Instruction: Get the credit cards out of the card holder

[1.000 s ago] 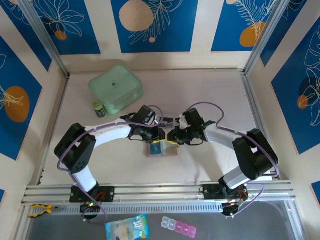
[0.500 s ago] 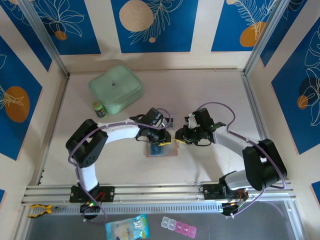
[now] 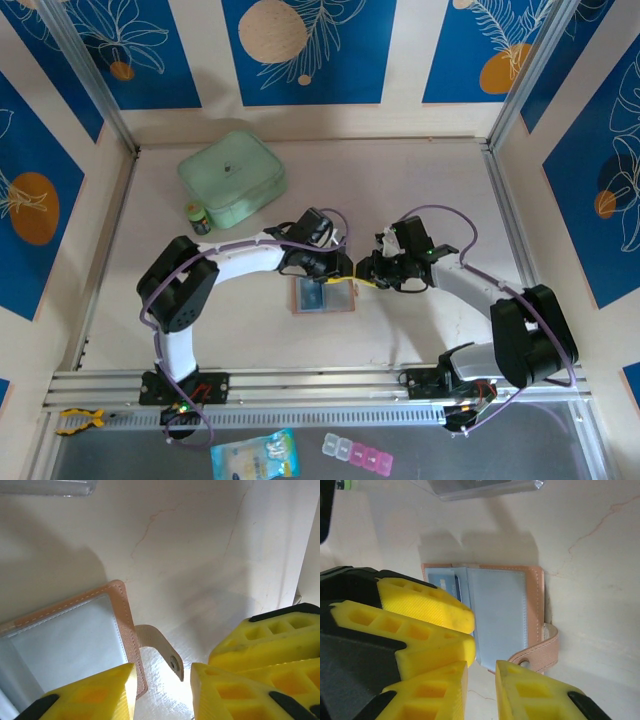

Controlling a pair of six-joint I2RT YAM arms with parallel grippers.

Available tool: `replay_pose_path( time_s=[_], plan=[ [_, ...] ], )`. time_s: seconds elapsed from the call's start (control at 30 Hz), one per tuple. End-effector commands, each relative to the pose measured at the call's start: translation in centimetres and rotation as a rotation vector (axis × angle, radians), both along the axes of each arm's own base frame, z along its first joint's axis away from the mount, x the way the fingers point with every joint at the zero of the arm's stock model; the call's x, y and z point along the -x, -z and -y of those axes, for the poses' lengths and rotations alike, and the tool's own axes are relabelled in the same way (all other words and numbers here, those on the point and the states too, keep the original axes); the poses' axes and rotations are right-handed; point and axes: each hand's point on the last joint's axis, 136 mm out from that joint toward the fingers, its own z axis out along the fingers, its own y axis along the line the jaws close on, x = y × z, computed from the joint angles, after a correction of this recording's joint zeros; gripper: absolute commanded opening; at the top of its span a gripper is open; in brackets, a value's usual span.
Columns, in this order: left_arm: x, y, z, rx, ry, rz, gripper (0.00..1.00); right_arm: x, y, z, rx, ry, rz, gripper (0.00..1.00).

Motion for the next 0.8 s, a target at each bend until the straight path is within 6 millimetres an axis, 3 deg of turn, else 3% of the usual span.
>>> replay_pose_path(
  time_s=[0.0, 0.33, 0.77],
  plan=[
    [0.1, -0.7, 0.4, 0.016, 0.031, 0.019, 0.34, 0.5, -0.5, -0.1, -0.004, -0.016, -0.006, 0.22],
    [-0.2, -0.3, -3.9, 0.018, -0.045, 0.035, 0.30, 0.3, -0.6, -2.5, 0.006, -0.068, -0.024, 0.23],
    [0.9, 1.5, -10.7, -0.002, -0.172, 0.018, 0.27, 0.6, 1.7, -8.3, 0.057, -0.200, -0.091, 0.22]
  ],
)
